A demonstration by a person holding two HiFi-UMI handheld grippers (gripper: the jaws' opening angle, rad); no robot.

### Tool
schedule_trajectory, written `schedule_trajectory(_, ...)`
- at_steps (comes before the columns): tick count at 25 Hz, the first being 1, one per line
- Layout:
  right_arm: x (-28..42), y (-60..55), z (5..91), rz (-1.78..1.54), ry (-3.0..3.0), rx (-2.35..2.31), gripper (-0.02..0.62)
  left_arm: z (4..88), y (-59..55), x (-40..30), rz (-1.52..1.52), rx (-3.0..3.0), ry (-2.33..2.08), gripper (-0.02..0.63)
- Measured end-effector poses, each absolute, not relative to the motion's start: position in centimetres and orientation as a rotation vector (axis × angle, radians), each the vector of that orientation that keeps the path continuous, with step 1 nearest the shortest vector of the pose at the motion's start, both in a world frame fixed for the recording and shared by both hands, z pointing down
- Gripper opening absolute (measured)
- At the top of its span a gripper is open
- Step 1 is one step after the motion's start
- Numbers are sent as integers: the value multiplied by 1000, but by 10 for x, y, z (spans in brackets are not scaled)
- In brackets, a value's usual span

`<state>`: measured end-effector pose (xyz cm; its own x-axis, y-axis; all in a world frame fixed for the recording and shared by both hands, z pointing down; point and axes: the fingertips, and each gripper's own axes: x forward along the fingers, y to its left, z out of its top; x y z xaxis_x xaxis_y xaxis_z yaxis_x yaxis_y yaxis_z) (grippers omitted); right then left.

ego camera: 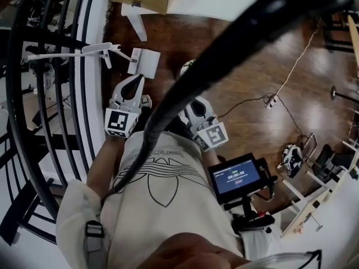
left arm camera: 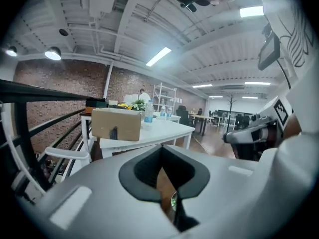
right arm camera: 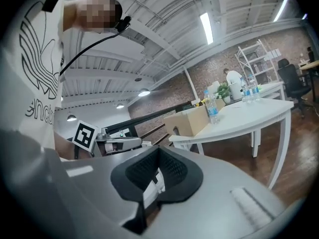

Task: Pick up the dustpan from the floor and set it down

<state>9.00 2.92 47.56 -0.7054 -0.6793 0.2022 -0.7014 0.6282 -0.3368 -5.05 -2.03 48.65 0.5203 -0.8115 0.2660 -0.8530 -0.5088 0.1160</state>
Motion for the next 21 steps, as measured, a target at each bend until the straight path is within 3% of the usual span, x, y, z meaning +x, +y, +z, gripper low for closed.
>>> schedule_trajectory(11, 97, 43, 449, 531, -2865, 1201, 0, 446, 9, 4, 170, 2603, -1283, 20)
schedule_trajectory(21, 85, 47, 448, 515, -2905, 1168, 0, 446, 22, 3, 180, 2600, -1275, 20)
